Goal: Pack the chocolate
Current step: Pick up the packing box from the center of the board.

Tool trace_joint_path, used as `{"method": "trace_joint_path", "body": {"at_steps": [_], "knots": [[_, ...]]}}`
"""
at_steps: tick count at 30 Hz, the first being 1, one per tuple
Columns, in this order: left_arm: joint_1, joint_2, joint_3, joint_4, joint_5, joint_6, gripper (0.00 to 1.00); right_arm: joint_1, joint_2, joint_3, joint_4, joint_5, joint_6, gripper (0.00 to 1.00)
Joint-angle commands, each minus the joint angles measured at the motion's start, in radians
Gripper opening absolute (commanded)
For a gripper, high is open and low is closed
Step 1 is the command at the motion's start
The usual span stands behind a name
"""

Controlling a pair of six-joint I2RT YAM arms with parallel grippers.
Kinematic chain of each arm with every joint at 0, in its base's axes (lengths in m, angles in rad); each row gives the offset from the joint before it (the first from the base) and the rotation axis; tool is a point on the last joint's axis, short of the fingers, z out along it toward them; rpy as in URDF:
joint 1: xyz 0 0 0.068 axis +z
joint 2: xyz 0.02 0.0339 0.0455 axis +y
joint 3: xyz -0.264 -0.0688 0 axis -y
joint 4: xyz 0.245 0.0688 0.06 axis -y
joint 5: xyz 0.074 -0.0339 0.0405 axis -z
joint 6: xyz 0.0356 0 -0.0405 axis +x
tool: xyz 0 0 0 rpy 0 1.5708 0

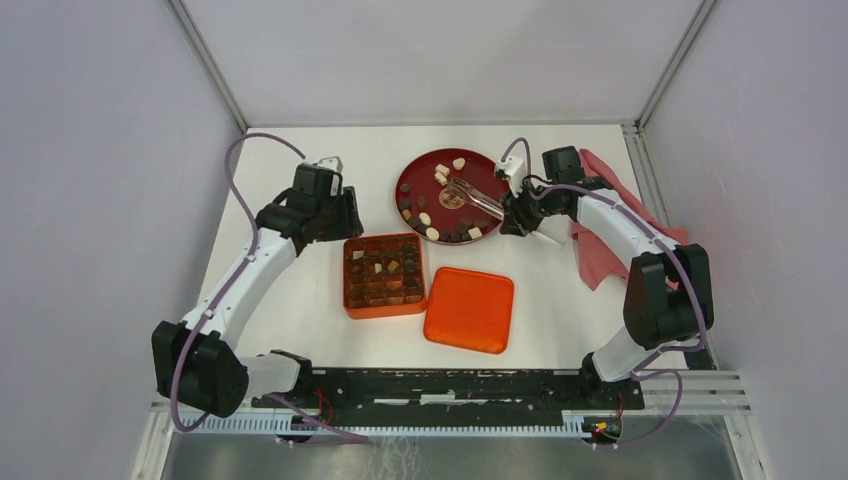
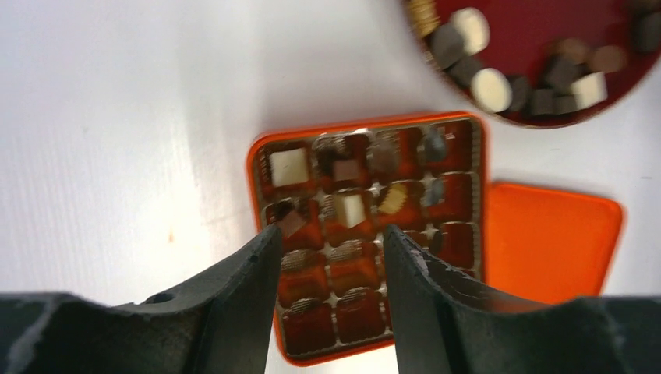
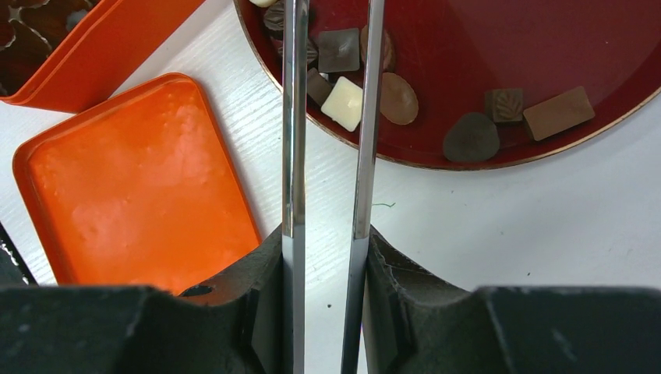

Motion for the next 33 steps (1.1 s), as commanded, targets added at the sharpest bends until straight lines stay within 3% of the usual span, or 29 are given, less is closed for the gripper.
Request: {"method": "trace_joint_path", "body": {"at_steps": [1,11,24,30,31,33], "knots": [[0.016,0.054,-0.039,-0.067,-0.122,0.039,0.56,-0.004,-0.04,-0.008,0.018,-0.052,-0.023,0.38],[0.06,0.181,-0.099,-0.036,-0.096,0.073,0.35,-0.003,-0.034,-0.01,0.013,-0.058,-0.033,0.38],[0.076,0.249,-0.118,0.01,-0.016,0.094,0.23,-0.002,-0.029,-0.012,0.012,-0.056,-0.032,0.38],[0.081,0.254,-0.141,0.023,-0.012,0.102,0.13,-0.003,-0.027,-0.011,0.011,-0.058,-0.032,0.38],[0.08,0.252,-0.143,0.023,-0.012,0.102,0.13,-0.003,-0.027,-0.011,0.012,-0.058,-0.032,0.38],[0.081,0.245,-0.142,0.021,0.01,0.1,0.24,-0.004,-0.029,-0.011,0.012,-0.058,-0.031,0.38]]}}
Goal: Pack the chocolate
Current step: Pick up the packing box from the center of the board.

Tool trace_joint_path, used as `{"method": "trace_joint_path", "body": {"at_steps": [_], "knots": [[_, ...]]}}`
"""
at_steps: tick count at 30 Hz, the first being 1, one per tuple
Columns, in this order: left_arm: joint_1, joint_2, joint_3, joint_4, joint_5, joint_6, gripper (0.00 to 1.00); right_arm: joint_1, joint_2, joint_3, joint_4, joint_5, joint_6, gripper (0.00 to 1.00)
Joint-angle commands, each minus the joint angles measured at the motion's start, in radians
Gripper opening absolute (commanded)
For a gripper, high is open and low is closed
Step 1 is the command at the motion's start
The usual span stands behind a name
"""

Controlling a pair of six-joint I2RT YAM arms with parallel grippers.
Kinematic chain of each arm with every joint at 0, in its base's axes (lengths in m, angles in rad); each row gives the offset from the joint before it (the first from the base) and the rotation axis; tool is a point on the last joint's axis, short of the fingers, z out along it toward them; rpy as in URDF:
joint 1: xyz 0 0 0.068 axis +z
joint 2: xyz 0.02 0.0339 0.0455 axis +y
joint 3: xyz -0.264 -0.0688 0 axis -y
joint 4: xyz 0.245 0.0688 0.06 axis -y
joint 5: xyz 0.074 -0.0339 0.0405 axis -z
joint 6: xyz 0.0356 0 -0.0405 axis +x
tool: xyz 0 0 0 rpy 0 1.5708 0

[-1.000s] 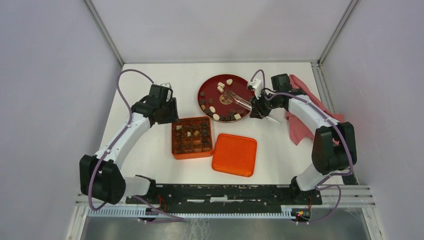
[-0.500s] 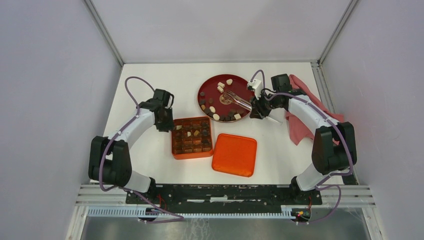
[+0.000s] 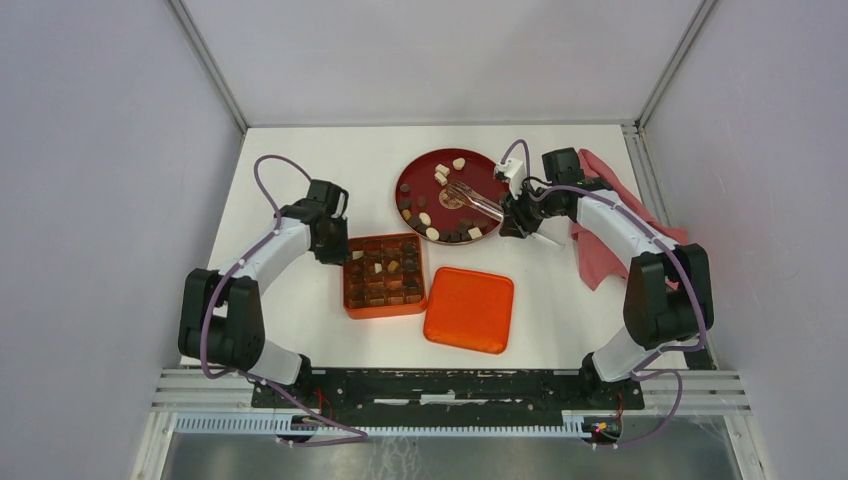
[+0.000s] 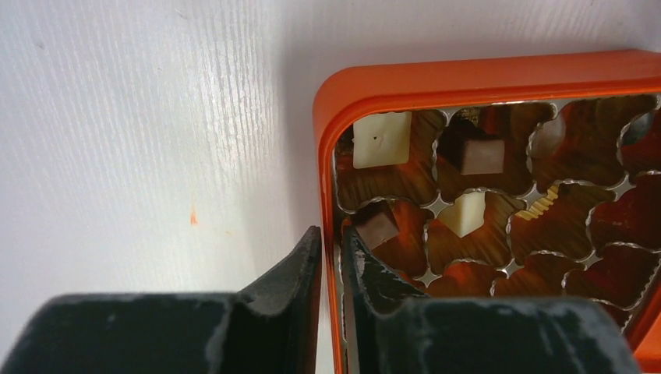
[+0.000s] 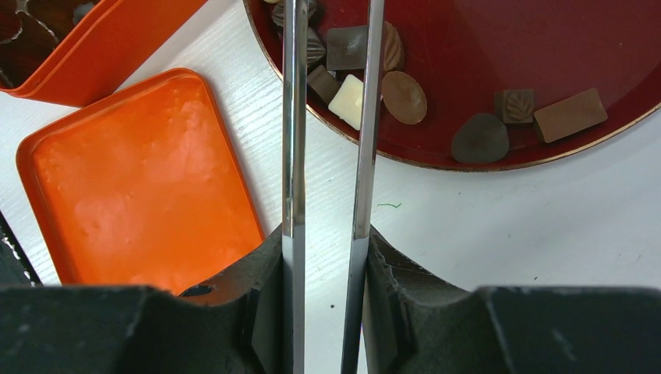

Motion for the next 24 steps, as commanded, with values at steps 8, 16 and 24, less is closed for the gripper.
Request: {"method": "trace_joint_path", "body": {"at_steps": [8,16,24], "knots": [[0.005,0.018,-0.018,0.039,0.076,0.034,0.32,-0.003,-0.024,0.003,0.016,-0.037,-0.014,0.38],[0.005,0.049,-0.015,0.053,0.072,0.041,0.07,-0.002,-0.026,0.004,0.013,-0.041,-0.015,0.38],[-0.012,-0.19,-0.056,0.153,0.039,0.052,0.02,-0.004,-0.028,0.006,0.01,-0.048,-0.015,0.38]]}}
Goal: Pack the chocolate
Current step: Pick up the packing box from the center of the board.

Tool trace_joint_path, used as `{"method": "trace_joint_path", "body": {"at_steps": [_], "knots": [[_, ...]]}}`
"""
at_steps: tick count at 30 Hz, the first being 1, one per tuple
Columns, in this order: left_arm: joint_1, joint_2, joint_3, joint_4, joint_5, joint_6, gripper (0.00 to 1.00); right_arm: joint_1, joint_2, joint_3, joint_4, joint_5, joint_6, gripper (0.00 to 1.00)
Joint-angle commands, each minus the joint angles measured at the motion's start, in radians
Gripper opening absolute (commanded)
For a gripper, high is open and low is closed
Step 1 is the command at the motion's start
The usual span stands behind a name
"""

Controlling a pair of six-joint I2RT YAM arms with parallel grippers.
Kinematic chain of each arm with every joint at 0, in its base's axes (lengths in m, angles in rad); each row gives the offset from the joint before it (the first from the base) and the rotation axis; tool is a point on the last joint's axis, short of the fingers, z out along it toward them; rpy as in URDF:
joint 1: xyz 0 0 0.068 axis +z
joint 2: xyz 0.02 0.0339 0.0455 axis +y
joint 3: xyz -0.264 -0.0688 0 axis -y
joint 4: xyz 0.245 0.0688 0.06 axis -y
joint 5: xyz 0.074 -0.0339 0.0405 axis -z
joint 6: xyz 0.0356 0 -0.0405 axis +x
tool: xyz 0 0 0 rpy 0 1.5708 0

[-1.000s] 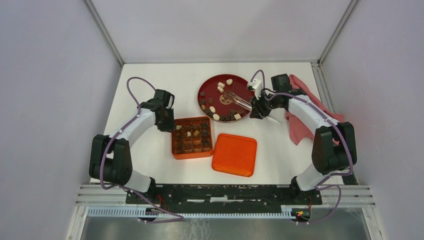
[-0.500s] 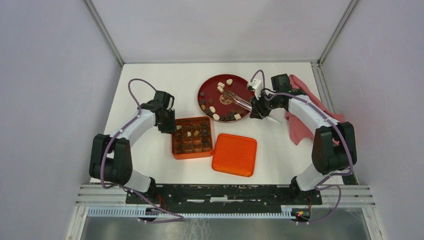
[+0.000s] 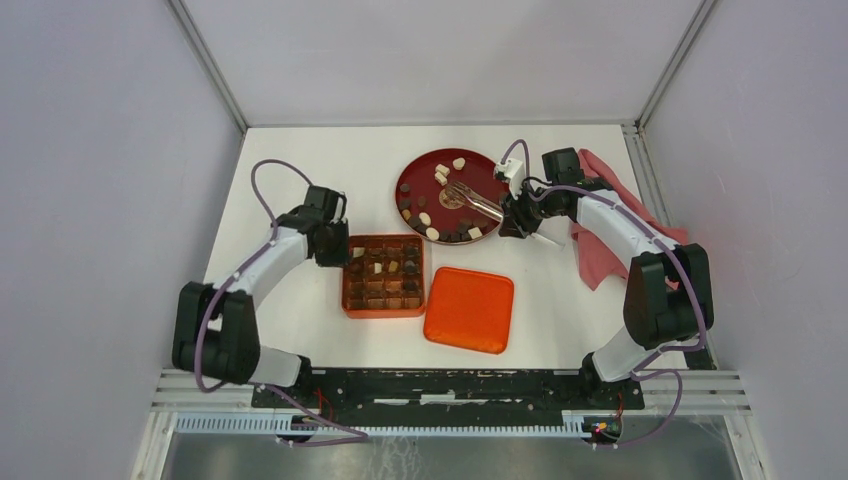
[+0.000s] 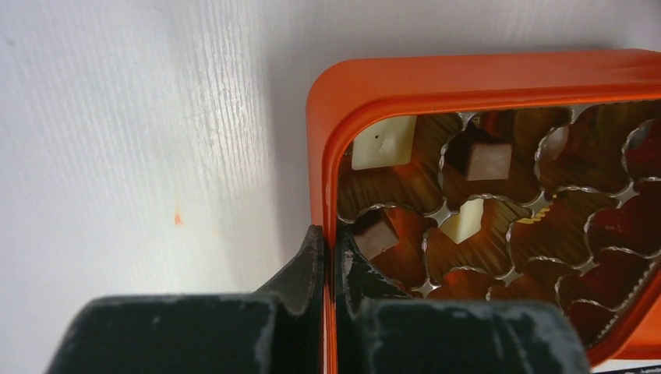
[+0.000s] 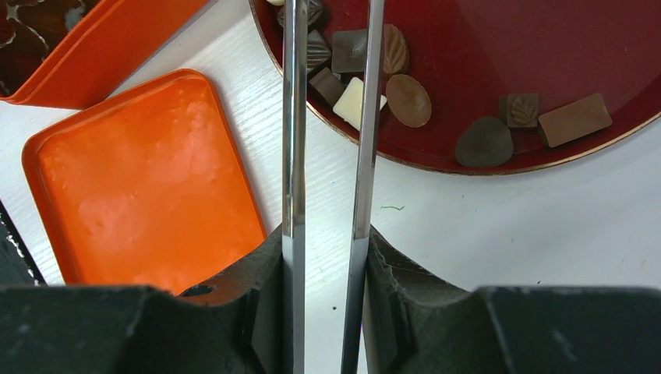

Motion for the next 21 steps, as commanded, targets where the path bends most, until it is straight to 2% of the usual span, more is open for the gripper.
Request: {"method": "trace_joint_path", "body": {"at_steps": [1,10,21], "knots": [[-0.013,-0.213,-0.022,0.125,-0.025,0.041,0.02,-0.003,-0.028,0.006,0.01,-0.039,-0.012,0.38],[-0.022,-0.397,-0.064,0.19,-0.072,0.046,0.02,-0.004,-0.029,0.006,0.009,-0.038,-0.011,0.38],[-0.025,-0.367,-0.062,0.183,-0.054,0.053,0.02,-0.004,-0.025,0.007,0.01,-0.034,-0.011,0.38]]}}
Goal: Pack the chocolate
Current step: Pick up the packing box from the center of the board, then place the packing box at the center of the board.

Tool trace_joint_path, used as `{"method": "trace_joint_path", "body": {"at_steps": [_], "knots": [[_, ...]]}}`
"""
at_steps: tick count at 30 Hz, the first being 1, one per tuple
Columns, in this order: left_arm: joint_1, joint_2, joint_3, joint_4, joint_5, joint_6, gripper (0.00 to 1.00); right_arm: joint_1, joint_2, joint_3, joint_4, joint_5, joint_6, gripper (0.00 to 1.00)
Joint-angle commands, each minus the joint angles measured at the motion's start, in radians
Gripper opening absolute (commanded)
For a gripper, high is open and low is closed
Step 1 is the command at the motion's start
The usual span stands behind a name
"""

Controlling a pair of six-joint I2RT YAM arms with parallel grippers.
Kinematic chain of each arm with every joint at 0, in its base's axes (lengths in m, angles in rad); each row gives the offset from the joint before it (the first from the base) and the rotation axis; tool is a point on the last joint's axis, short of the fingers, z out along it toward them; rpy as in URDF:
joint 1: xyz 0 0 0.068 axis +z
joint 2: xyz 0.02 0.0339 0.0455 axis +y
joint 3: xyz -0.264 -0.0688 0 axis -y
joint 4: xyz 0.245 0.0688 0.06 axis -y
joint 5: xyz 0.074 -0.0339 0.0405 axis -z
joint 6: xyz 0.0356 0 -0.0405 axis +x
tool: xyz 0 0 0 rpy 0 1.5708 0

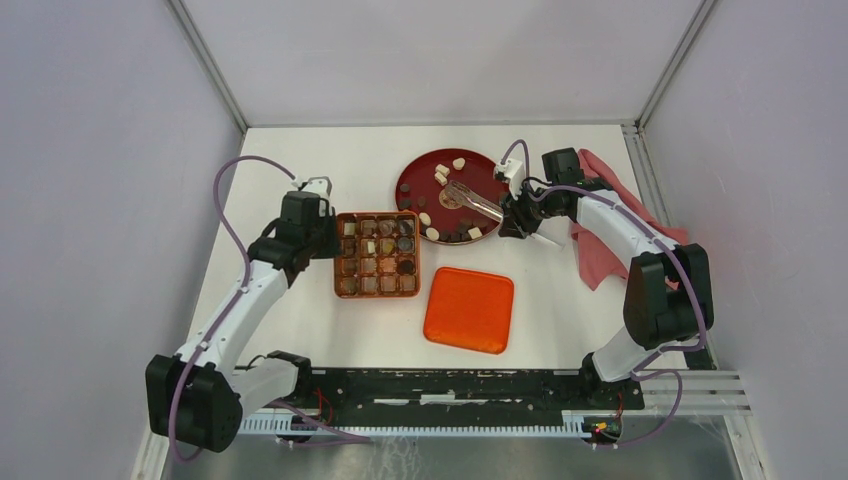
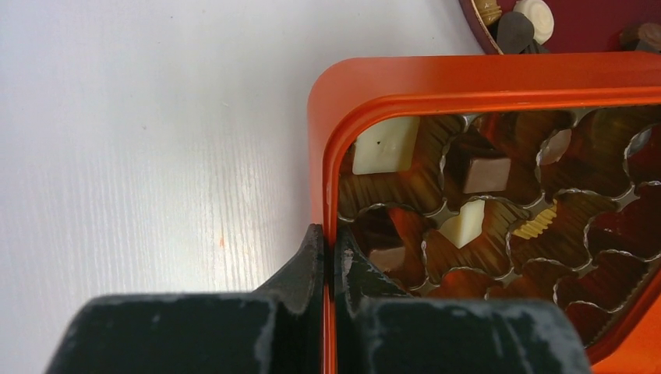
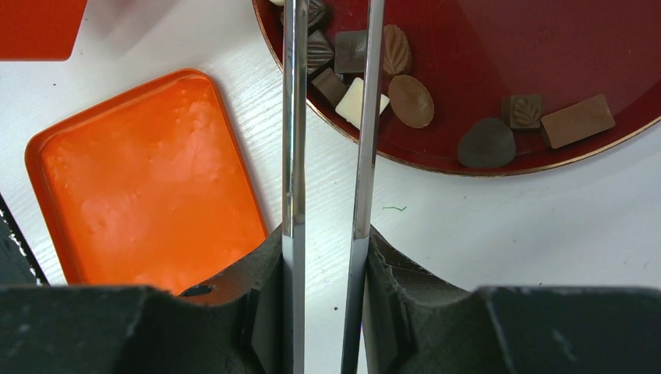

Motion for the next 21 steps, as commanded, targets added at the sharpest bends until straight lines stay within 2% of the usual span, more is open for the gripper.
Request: {"method": "trace_joint_path", "body": {"at_steps": [1,12,21], "knots": [[-0.006,0.027,0.026,0.074,0.034,0.017,0.02,-0.004,-0.025,0.006,0.014,-0.024,-0.01,0.38],[-0.007,0.109,0.047,0.051,0.044,0.005,0.02,-0.005,-0.022,0.006,0.012,-0.019,-0.014,0.38],[-0.003,0.274,0.085,-0.033,0.02,-0.009,0.02,-0.003,0.008,0.005,0.015,0.014,-0.019,0.38]]}}
